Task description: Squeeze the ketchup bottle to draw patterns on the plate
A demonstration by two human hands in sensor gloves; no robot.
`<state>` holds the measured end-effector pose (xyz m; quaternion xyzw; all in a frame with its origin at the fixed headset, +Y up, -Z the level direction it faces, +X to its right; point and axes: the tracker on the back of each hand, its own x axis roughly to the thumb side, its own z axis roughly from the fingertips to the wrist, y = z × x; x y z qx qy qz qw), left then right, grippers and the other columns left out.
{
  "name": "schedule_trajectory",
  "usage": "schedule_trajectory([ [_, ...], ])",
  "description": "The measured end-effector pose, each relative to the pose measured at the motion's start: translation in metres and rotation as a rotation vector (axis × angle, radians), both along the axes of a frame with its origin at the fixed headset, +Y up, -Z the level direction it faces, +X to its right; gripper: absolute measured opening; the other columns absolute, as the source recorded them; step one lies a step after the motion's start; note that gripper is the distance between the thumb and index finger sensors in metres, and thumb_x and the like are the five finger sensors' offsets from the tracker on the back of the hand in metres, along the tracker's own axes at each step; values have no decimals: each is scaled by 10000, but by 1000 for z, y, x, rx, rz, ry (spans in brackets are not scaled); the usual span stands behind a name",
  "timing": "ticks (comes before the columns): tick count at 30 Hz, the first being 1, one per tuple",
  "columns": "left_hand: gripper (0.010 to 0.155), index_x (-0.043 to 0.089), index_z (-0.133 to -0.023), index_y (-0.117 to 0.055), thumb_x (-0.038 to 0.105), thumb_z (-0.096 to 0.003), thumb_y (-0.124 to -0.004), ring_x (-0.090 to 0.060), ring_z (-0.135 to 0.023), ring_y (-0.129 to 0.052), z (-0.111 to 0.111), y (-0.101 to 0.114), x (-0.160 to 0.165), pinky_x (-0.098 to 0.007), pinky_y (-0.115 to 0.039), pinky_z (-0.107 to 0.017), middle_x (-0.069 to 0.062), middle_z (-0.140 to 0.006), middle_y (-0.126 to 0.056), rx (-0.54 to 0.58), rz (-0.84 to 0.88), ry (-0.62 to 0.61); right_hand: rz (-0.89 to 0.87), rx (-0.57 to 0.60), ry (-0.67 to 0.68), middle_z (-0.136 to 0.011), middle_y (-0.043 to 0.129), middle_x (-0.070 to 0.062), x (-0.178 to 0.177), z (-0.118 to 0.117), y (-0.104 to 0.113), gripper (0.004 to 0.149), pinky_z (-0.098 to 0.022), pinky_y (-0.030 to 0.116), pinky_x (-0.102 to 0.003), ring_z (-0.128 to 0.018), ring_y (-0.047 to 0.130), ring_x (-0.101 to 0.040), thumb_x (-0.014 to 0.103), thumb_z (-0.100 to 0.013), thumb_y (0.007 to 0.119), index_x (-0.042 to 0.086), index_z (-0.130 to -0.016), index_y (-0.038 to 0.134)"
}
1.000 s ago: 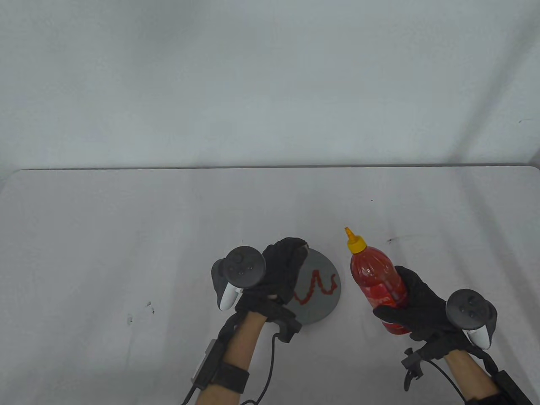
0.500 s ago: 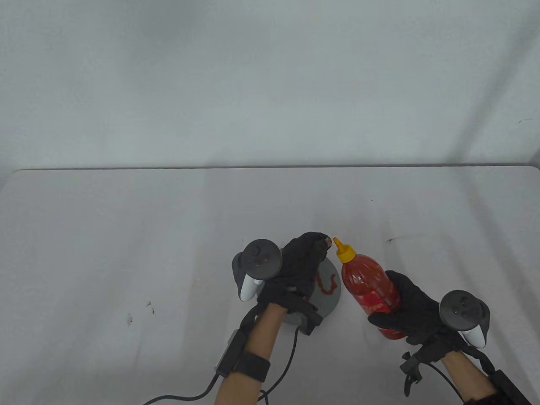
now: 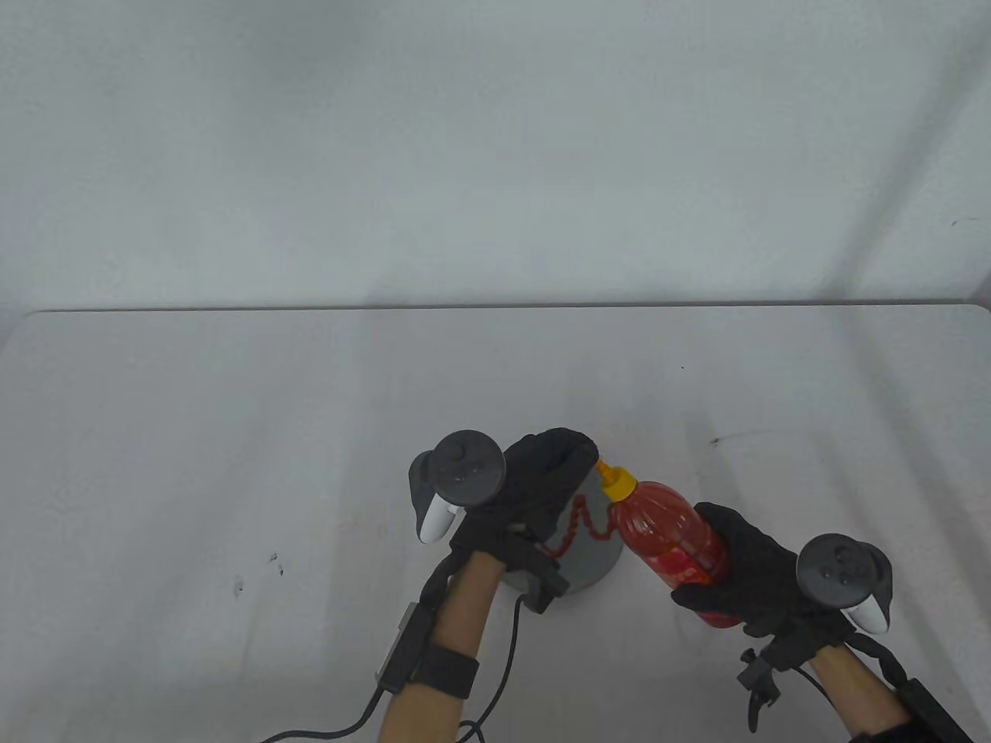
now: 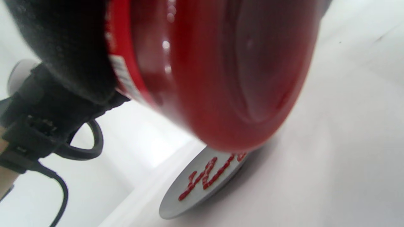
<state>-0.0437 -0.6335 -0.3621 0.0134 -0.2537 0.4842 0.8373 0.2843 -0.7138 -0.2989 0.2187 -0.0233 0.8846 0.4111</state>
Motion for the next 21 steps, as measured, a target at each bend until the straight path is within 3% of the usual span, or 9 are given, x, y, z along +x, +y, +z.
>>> schedule_trajectory([
  [8,502,114,-899,-775,493,-580,-693,-277,-713,-912,7,13,10,-578,-749,-590,-82,-734,-906,73,-189,-10,15,8,-1,-1025,772,-208,0,0,-1,932,-650,688,-657,-845,793,-410,573,-389,1035,139,-1073,575],
  [17,496,133,-1021,-675,391,-598,-683,-311,-819,-844,8,-1,10,-599,-696,-637,-115,-867,-839,13,-75,-62,26,5,-14,-1024,772,-211,2,0,-1,932,-652,686,-655,-843,793,-412,571,-388,1037,137,-1073,576],
  [21,640,178,-1138,-509,509,-599,-613,-358,-898,-777,9,-3,6,-608,-663,-655,-142,-965,-771,10,-61,-40,25,5,-11,-1026,770,-208,0,1,-1,933,-651,686,-657,-846,791,-412,570,-389,1037,139,-1074,573],
])
